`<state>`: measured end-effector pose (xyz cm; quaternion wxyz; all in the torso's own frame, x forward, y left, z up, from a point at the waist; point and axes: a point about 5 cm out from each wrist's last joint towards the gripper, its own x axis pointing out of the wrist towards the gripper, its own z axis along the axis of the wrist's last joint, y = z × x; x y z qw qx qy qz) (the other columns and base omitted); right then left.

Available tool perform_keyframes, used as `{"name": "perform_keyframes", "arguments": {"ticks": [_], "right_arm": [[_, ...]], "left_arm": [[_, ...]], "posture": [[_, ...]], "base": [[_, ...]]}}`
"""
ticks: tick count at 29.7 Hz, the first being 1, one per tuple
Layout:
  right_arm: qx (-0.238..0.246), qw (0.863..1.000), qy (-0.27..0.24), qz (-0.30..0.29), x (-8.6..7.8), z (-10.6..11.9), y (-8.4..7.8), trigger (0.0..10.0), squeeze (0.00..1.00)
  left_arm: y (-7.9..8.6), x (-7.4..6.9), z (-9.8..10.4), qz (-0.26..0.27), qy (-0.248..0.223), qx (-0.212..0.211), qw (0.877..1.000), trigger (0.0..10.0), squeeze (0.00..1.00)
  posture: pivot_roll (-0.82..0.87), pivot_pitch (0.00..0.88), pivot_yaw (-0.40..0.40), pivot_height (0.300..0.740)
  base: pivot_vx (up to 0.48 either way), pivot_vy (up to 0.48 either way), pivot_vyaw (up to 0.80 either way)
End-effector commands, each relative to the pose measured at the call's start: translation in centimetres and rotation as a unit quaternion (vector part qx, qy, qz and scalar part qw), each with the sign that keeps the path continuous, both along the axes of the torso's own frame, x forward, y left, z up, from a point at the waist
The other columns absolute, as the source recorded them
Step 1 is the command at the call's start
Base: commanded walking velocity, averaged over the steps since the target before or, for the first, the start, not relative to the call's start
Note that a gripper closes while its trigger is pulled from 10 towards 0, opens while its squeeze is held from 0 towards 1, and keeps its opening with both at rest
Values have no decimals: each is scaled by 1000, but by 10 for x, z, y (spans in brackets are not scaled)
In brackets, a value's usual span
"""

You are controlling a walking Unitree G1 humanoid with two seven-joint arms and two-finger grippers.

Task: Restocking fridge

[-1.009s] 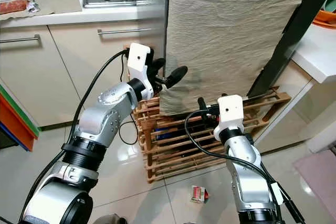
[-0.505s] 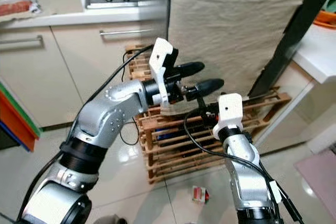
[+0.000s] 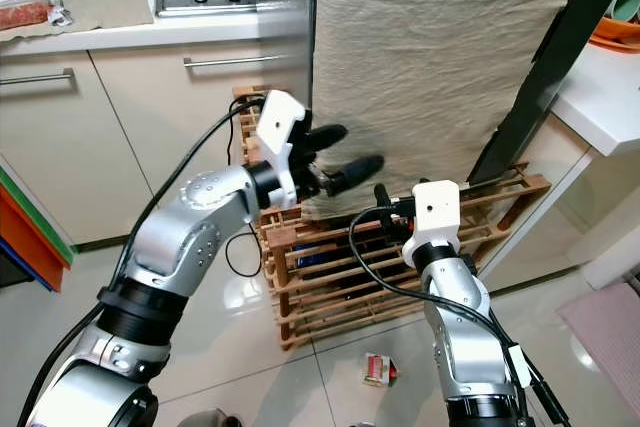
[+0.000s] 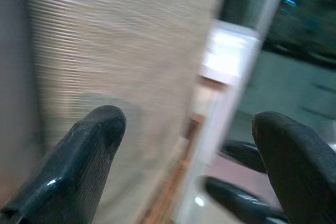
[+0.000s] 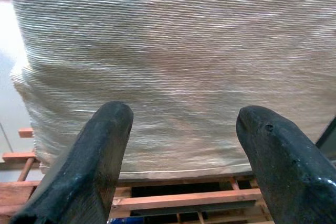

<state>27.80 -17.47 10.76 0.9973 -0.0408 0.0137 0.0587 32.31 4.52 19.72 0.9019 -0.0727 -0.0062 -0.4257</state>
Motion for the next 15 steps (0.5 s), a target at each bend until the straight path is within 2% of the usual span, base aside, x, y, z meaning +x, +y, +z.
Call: {"name": "perform_keyframes", "arguments": {"ticks": [1, 3, 4, 6, 7, 14, 15], "right_arm": [[10, 1000, -1, -18, -1, -1, -8, 10000, 0], [12, 1000, -2, -19, -1, -1, -8, 10000, 0], [13, 1000, -3, -20, -1, -1, -8, 10000, 0], [14, 1000, -2, -19, -1, -1, -7, 10000, 0], [14, 1000, 0, -16, 1, -2, -5, 10000, 0], [14, 1000, 5, -13, 4, -3, -2, 10000, 0], [12, 1000, 6, -13, 4, -4, -2, 10000, 0]], "left_arm": [[15, 2, 4, 45, -14, -8, 999, 10000, 0], [19, 3, 3, 56, -13, -10, 998, 10000, 0], [28, 6, 1, 89, -6, -21, 996, 10000, 0], [31, 7, -1, 104, -8, -15, 994, 10000, 0], [34, 9, -5, 123, -8, -6, 992, 10000, 0], [36, 17, -9, 153, -12, 17, 988, 10000, 0], [36, 18, -10, 162, -12, 23, 987, 10000, 0]], "posture": [[35, 16, -8, 740], [35, 16, -8, 740], [45, 14, -6, 740], [47, 12, -5, 740], [51, 7, -5, 740], [55, 0, -5, 740], [53, 0, -4, 740]], "base": [[0, 0, 0], [0, 0, 0], [0, 0, 0], [0, 0, 0], [0, 480, -469], [0, 480, -791], [0, 0, -788]]}}
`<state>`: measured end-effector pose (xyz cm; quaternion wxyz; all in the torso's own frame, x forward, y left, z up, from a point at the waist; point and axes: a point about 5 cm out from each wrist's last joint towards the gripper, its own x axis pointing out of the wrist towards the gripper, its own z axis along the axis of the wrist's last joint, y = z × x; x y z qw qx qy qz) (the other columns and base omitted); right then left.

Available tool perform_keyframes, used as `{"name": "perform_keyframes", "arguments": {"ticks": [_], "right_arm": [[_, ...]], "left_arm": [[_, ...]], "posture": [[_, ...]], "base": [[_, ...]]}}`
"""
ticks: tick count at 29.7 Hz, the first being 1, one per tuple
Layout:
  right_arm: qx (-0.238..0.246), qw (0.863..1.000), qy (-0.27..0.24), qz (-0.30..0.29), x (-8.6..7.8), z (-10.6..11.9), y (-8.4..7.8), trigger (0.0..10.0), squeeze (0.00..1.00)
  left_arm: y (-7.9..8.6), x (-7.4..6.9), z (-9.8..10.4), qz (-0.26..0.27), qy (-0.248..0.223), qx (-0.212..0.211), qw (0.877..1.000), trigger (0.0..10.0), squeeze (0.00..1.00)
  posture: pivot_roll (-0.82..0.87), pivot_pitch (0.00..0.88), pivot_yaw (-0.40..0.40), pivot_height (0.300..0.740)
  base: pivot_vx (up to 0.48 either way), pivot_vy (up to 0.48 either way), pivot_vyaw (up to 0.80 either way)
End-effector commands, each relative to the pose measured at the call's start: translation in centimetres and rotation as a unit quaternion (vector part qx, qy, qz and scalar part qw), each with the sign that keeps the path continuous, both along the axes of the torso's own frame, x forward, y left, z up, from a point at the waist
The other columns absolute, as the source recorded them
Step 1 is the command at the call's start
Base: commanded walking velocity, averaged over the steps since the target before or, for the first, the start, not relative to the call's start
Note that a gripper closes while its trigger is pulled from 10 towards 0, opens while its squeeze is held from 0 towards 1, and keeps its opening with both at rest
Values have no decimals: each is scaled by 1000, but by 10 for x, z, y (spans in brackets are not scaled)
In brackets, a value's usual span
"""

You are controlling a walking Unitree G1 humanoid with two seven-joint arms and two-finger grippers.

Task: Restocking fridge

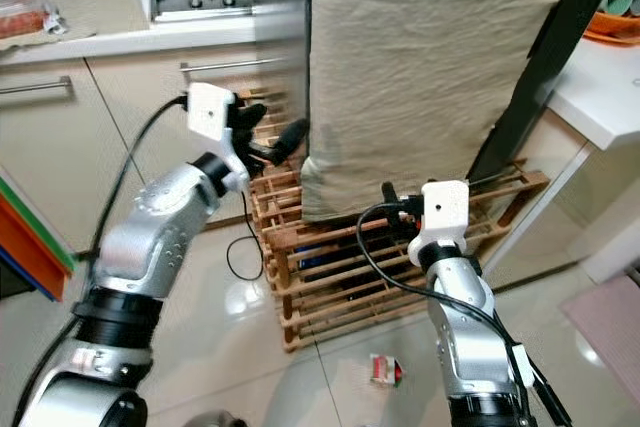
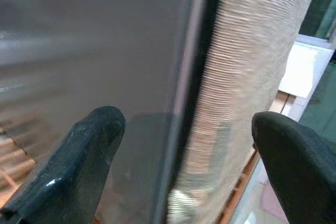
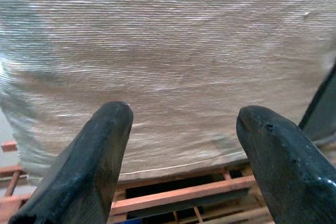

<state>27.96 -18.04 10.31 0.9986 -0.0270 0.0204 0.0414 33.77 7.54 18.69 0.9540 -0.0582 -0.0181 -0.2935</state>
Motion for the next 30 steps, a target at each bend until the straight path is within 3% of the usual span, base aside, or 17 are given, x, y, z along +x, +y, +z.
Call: {"name": "perform_keyframes", "arguments": {"ticks": [1, 13, 17, 23, 30], "right_arm": [[-2, 1000, 0, 5, 3, 1, 4, 10000, 0], [-3, 1000, -6, 5, 3, 0, 7, 10000, 0], [0, 1000, -7, 4, 4, -1, 9, 10000, 0], [3, 1000, -10, 4, 6, 0, 11, 10000, 0], [2, 1000, -15, 3, 6, 1, 12, 10000, 0]], "left_arm": [[6, 5, 0, 26, -4, 16, 1000, 10000, 0], [-7, 12, -4, 27, -11, 27, 999, 10000, 0], [-20, 15, -10, 40, -11, 35, 999, 10000, 0], [-52, 6, -15, -18, -17, 39, 999, 10000, 0], [-69, 0, -15, -71, -30, 38, 996, 10000, 0]], "posture": [[52, 0, -3, 740], [42, 0, 9, 740], [43, 0, 12, 740], [33, 0, 17, 740], [29, 0, 23, 740]], "base": [[0, 0, -781], [0, 0, 0], [0, 0, 0], [0, 0, 0], [0, 0, 0]]}}
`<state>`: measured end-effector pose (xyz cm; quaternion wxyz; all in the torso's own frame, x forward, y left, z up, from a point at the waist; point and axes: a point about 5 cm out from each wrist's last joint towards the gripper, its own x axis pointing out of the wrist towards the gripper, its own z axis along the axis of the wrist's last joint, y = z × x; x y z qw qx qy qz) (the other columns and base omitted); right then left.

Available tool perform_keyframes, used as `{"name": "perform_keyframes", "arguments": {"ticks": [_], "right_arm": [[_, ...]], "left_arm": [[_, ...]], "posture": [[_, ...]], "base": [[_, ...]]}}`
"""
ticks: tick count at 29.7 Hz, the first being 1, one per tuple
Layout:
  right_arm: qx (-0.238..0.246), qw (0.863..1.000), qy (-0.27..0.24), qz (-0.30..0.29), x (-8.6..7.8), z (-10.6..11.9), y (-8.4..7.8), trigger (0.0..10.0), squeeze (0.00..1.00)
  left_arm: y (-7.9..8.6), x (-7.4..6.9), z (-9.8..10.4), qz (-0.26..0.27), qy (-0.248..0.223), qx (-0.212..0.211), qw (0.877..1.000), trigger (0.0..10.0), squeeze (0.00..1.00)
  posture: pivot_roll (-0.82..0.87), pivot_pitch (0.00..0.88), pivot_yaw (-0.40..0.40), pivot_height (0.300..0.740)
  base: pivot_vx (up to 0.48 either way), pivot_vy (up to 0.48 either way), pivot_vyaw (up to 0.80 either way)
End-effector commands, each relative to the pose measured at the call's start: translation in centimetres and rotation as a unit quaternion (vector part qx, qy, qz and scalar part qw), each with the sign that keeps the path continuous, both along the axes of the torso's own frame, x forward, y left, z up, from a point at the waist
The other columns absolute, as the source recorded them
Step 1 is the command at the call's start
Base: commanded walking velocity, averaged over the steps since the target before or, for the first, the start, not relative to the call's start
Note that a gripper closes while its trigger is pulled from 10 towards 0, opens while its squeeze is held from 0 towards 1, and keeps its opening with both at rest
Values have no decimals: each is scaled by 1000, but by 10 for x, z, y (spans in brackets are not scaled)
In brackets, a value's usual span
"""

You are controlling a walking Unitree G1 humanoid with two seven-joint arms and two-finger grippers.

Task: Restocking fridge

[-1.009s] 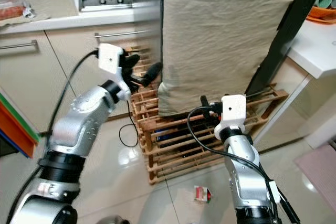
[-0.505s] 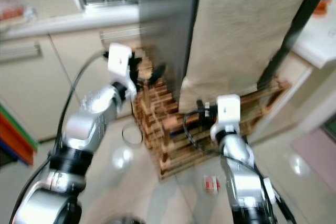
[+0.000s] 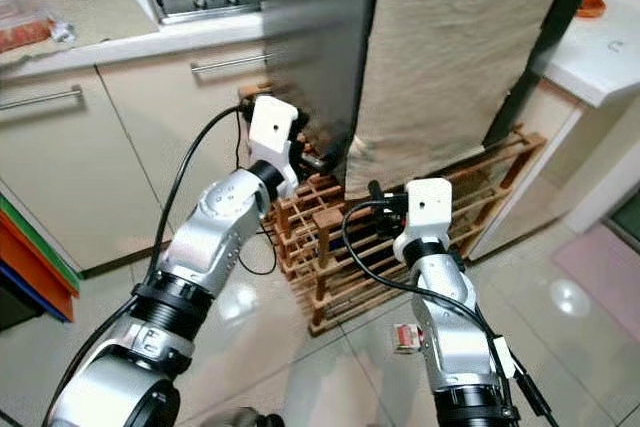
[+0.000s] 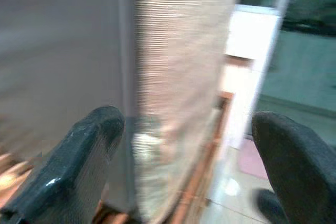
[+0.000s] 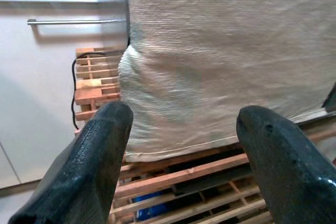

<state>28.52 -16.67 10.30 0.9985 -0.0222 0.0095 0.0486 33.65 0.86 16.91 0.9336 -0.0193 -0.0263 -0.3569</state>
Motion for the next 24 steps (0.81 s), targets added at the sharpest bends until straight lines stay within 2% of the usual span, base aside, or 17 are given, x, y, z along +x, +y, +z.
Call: {"name": "perform_keyframes", "arguments": {"ticks": [1, 6, 19, 24], "right_arm": [[-3, 1000, -5, -5, 0, 1, -1, 10000, 0], [-1, 1000, -6, -4, 1, 1, 1, 10000, 0], [-3, 1000, -2, -3, 0, -1, 0, 10000, 0], [-4, 1000, 1, -2, 0, -3, -1, 10000, 0]], "left_arm": [[-3, 2, 2, -6, -6, 4, 1000, 10000, 0], [-4, 7, 3, 8, -10, 5, 1000, 10000, 0], [1, 12, 8, 29, 1, -30, 999, 10000, 0], [3, 14, 8, 45, 5, -28, 999, 10000, 0]], "posture": [[28, 0, 24, 740], [26, 0, 27, 740], [32, 1, 21, 740], [31, 0, 18, 740]], "base": [[0, 0, 0], [187, 0, 0], [467, 0, 0], [0, 0, 0]]}}
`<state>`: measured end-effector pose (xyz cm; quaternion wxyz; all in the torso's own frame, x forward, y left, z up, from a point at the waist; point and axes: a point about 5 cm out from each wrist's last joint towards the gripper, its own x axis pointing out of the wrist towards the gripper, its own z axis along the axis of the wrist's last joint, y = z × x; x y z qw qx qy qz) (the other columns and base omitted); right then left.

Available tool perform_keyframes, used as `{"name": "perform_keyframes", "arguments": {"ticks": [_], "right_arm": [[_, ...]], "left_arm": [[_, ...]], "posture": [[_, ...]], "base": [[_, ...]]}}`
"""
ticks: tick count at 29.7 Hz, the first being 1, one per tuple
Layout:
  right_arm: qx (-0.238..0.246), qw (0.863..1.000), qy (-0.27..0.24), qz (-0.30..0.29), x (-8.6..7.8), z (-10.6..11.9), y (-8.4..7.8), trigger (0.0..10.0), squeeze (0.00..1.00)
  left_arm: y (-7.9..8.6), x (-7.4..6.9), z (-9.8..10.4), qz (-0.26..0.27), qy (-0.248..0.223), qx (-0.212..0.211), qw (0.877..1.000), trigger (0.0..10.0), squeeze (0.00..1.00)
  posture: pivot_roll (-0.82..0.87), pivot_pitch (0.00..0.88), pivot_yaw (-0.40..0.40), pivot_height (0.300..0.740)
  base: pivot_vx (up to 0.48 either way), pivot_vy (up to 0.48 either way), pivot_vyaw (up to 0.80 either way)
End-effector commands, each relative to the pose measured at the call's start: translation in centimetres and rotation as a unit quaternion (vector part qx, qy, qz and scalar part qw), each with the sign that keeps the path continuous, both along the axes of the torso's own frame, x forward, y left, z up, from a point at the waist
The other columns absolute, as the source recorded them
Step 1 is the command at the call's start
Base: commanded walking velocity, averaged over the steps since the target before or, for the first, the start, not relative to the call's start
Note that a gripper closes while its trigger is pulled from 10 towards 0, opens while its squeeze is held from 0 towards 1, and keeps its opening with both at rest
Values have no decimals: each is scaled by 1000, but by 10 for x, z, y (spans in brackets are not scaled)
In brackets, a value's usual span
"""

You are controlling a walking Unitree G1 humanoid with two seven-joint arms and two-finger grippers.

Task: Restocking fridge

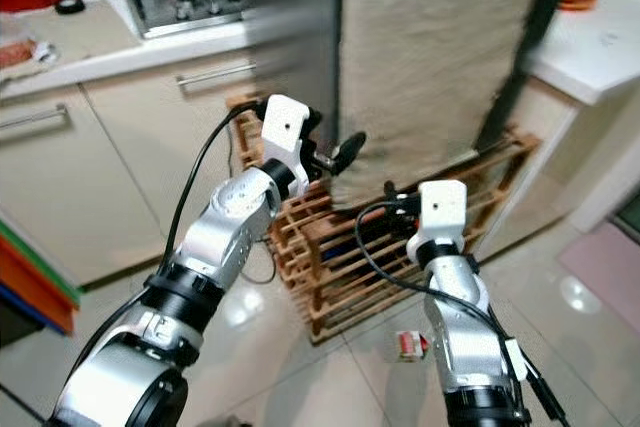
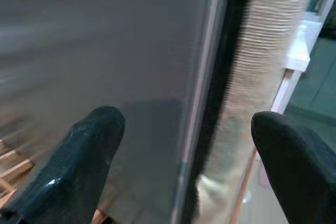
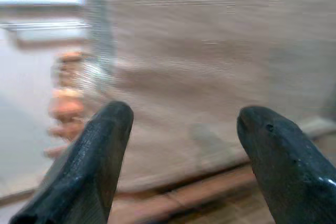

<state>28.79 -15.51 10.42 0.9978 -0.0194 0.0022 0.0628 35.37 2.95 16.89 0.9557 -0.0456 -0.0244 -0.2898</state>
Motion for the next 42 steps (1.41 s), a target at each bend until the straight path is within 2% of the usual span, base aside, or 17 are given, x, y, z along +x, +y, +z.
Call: {"name": "perform_keyframes", "arguments": {"ticks": [1, 5, 22, 33, 42], "right_arm": [[-8, 1000, 8, -16, -3, -4, -12, 10000, 0], [-8, 1000, 9, -16, -3, -5, -13, 10000, 0], [-8, 1000, 16, -19, -9, -11, -17, 10000, 0], [-7, 1000, 18, -22, -13, -13, -17, 10000, 0], [-6, 999, 22, -26, -18, -16, -16, 10000, 0]], "left_arm": [[-17, -3, 9, -20, -9, -4, 1000, 10000, 0], [-16, 1, 11, -2, -6, 1, 1000, 10000, 0], [-33, 5, 17, -41, 7, -5, 999, 10000, 0], [-38, 6, 6, -52, 20, 23, 998, 10000, 0], [-44, 5, 15, -77, 15, 4, 997, 10000, 0]], "posture": [[31, 0, 17, 740], [31, 0, 18, 740], [4, 0, 33, 740], [0, 0, 45, 740], [-19, 0, 50, 740]], "base": [[0, 0, 0], [0, 0, 0], [0, 0, 0], [0, 0, 0], [0, 0, 0]]}}
